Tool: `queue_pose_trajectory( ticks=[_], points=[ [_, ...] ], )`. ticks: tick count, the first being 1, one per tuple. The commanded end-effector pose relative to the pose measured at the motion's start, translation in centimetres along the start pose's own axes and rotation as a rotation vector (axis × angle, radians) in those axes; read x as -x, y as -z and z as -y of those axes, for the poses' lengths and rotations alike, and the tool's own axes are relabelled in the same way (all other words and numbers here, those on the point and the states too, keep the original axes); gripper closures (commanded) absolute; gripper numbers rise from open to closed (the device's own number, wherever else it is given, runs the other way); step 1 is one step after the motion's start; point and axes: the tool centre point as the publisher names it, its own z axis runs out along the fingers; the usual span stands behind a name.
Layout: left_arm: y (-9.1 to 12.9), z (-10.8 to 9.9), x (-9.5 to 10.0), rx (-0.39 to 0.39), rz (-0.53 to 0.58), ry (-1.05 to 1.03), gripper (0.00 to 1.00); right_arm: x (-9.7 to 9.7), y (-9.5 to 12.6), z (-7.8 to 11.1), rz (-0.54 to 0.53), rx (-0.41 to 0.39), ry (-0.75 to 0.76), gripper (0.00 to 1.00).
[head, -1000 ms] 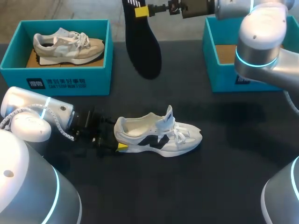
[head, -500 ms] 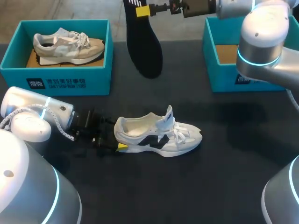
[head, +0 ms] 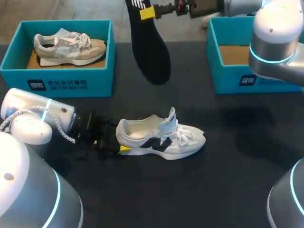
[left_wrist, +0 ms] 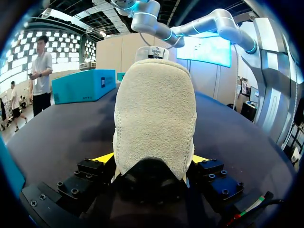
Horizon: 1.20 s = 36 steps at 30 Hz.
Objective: Take the shoe out of the shoebox, open the shoe tongue, remove and reinsert the insole, then place the shoe into the shoebox
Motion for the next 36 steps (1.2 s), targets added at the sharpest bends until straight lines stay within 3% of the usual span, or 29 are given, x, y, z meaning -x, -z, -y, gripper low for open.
queue_pose_trajectory(
  ticks=[1, 19, 36],
  points=[
    [-0.4, -0.3, 0.3, 0.002, -0.001, 0.000, 1.00, -2.3, 1.3, 1.0, 0.034, 0.013, -0.014, 1.00],
    [-0.4, -0.3, 0.3, 0.002, -0.001, 0.000, 1.00, -10.2, 3.0, 2.8, 0.060, 0.064, -0.029, 1.00],
    [-0.4, -0.3, 0.3, 0.002, -0.001, 0.000, 1.00, -15.8, 5.1, 4.2, 0.130, 0.105, -0.047, 1.00]
  ],
)
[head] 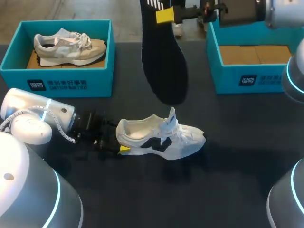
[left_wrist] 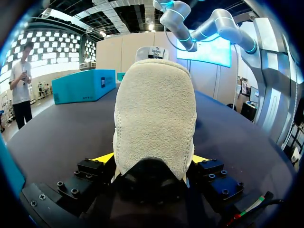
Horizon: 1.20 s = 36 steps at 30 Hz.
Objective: Take the shoe out of the shoebox, open the shoe tongue, remove and reinsert the insole, then place the shoe into the shoebox
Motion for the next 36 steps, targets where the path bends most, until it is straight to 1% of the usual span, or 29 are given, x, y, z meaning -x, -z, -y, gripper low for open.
queue_pose_trajectory(
  ticks=[1, 5, 10, 16, 20, 25, 29, 36],
  points=[
    [-0.4, -0.3, 0.3, 0.002, -0.001, 0.000, 1.00, -1.4, 1.4, 1.0, 0.032, 0.013, -0.008, 1.00],
    [-0.4, -0.3, 0.3, 0.002, -0.001, 0.000, 1.00, -2.5, 2.2, 1.4, 0.038, 0.029, -0.017, 1.00],
    [-0.4, -0.3, 0.3, 0.002, -0.001, 0.000, 1.00, -3.7, 3.4, 1.7, 0.071, 0.040, -0.021, 1.00],
    [-0.4, -0.3, 0.3, 0.002, -0.001, 0.000, 1.00, -4.5, 4.4, 2.1, 0.091, 0.030, -0.030, 1.00],
    [-0.4, -0.3, 0.3, 0.002, -0.001, 0.000, 1.00, -4.7, 4.8, 2.3, 0.100, 0.021, -0.036, 1.00],
    [-0.4, -0.3, 0.3, 0.002, -0.001, 0.000, 1.00, -4.5, 5.0, 2.2, 0.093, -0.001, -0.039, 1.00],
    [-0.4, -0.3, 0.3, 0.002, -0.001, 0.000, 1.00, -4.3, 5.2, 1.9, 0.094, -0.004, -0.039, 1.00],
    [-0.4, -0.3, 0.3, 0.002, -0.001, 0.000, 1.00, -4.6, 5.4, 1.7, 0.093, -0.005, -0.036, 1.00]
  ],
)
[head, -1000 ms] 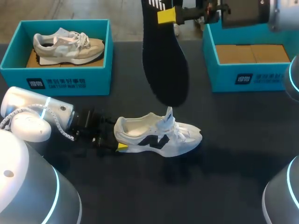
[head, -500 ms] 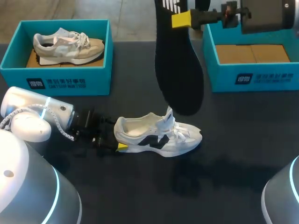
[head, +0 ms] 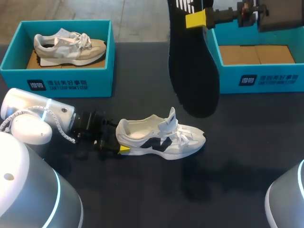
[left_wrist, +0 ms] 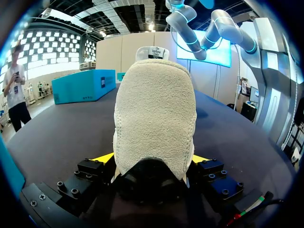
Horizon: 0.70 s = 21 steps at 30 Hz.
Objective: Take the shoe out of the shoebox, open the shoe tongue, remove and reinsert the insole, then place the shoe into the shoebox
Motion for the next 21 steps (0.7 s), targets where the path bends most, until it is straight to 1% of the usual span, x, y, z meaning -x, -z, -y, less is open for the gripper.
queue_pose_trajectory(
  ticks=[1, 7, 13, 21],
  points=[
    [-0.4, -0.3, 0.3, 0.002, -0.001, 0.000, 1.00, -0.2, -0.2, -0.2, 0.002, -0.003, -0.002, 1.00],
    [-0.4, -0.3, 0.3, 0.002, -0.001, 0.000, 1.00, -1.0, -0.3, 0.4, -0.022, 0.008, -0.005, 1.00],
    [-0.4, -0.3, 0.3, 0.002, -0.001, 0.000, 1.00, -1.2, -1.1, 2.2, -0.040, 0.020, -0.024, 1.00],
    [-0.4, -0.3, 0.3, 0.002, -0.001, 0.000, 1.00, -0.8, -1.5, 4.1, -0.053, 0.042, -0.053, 1.00]
  ],
)
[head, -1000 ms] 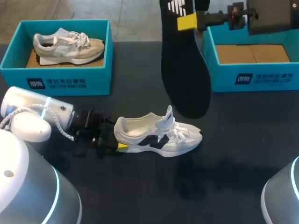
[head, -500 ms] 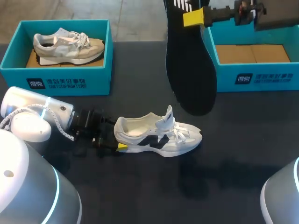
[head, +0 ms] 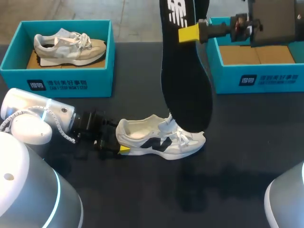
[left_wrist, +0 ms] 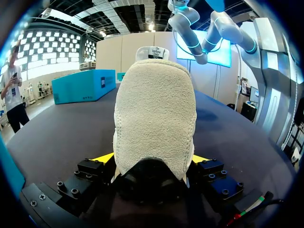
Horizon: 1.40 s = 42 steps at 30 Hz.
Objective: Take the shoe out of the shoebox, open the shoe tongue, remove and reinsert the insole, then place the shoe into the shoebox
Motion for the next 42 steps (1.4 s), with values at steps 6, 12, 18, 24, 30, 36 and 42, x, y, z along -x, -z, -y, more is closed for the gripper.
queue_pose_trajectory(
  ticks=[6, 12, 18, 24, 30, 36, 42],
  points=[
    [-0.4, -0.3, 0.3, 0.002, -0.001, 0.000, 1.00, 0.5, -0.1, 2.1, -0.016, 0.033, -0.029, 1.00],
    [-0.4, -0.3, 0.3, 0.002, -0.001, 0.000, 1.00, 0.4, 0.0, 2.7, -0.021, 0.013, -0.053, 1.00],
    [-0.4, -0.3, 0.3, 0.002, -0.001, 0.000, 1.00, 0.5, 0.0, 2.7, -0.022, 0.019, -0.056, 1.00],
    [-0.4, -0.3, 0.3, 0.002, -0.001, 0.000, 1.00, 0.5, 0.0, 2.7, -0.022, 0.019, -0.056, 1.00],
    [-0.4, -0.3, 0.3, 0.002, -0.001, 0.000, 1.00, 0.5, 0.0, 2.7, -0.022, 0.019, -0.056, 1.00],
    [-0.4, -0.3, 0.3, 0.002, -0.001, 0.000, 1.00, 0.5, 0.0, 2.7, -0.022, 0.019, -0.056, 1.00],
    [-0.4, -0.3, 0.3, 0.002, -0.001, 0.000, 1.00, 0.5, 0.0, 2.7, -0.022, 0.019, -0.056, 1.00]
  ],
)
